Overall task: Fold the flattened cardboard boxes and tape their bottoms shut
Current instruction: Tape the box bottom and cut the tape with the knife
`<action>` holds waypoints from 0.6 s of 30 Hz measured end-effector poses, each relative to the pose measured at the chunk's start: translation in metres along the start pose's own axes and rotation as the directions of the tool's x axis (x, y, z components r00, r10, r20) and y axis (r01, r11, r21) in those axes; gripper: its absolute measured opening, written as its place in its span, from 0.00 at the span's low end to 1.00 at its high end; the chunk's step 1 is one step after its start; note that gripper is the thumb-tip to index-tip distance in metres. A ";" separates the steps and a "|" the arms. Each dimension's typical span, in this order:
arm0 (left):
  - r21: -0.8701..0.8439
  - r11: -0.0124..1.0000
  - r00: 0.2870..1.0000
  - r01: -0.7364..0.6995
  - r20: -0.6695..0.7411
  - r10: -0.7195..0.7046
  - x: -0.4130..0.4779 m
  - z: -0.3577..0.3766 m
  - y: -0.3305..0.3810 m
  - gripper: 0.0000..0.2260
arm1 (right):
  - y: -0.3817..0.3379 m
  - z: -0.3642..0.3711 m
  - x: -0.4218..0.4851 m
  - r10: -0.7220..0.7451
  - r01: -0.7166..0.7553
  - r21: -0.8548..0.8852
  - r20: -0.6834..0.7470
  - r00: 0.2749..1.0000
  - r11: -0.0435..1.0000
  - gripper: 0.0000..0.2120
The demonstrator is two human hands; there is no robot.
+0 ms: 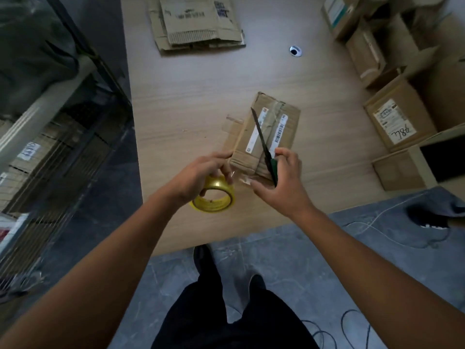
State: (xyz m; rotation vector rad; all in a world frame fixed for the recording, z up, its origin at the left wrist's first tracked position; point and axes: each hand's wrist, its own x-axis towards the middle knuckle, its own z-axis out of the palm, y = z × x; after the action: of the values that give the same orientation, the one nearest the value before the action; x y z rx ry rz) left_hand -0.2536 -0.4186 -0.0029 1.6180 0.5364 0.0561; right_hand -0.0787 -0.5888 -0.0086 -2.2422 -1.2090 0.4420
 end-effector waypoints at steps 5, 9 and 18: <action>-0.043 0.998 0.991 0.049 -0.120 -0.054 -0.025 0.026 0.007 0.14 | 0.012 -0.001 0.015 -0.117 0.117 -0.021 -0.014 0.993 0.993 0.36; -0.122 0.991 0.958 0.054 -0.274 -0.086 -0.037 0.049 0.019 0.15 | 0.031 -0.006 0.024 -0.445 0.439 -0.146 -0.010 0.896 0.887 0.28; -0.111 0.993 0.913 0.026 -0.402 -0.068 -0.049 0.098 0.029 0.14 | 0.040 -0.014 0.037 -0.496 0.500 -0.003 0.125 0.859 0.866 0.30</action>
State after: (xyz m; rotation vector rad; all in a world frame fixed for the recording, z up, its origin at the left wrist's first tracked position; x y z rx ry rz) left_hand -0.2541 -0.5285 0.0247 1.4944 0.8780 0.3862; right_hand -0.0252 -0.5795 -0.0230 -1.8442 -1.8047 0.3509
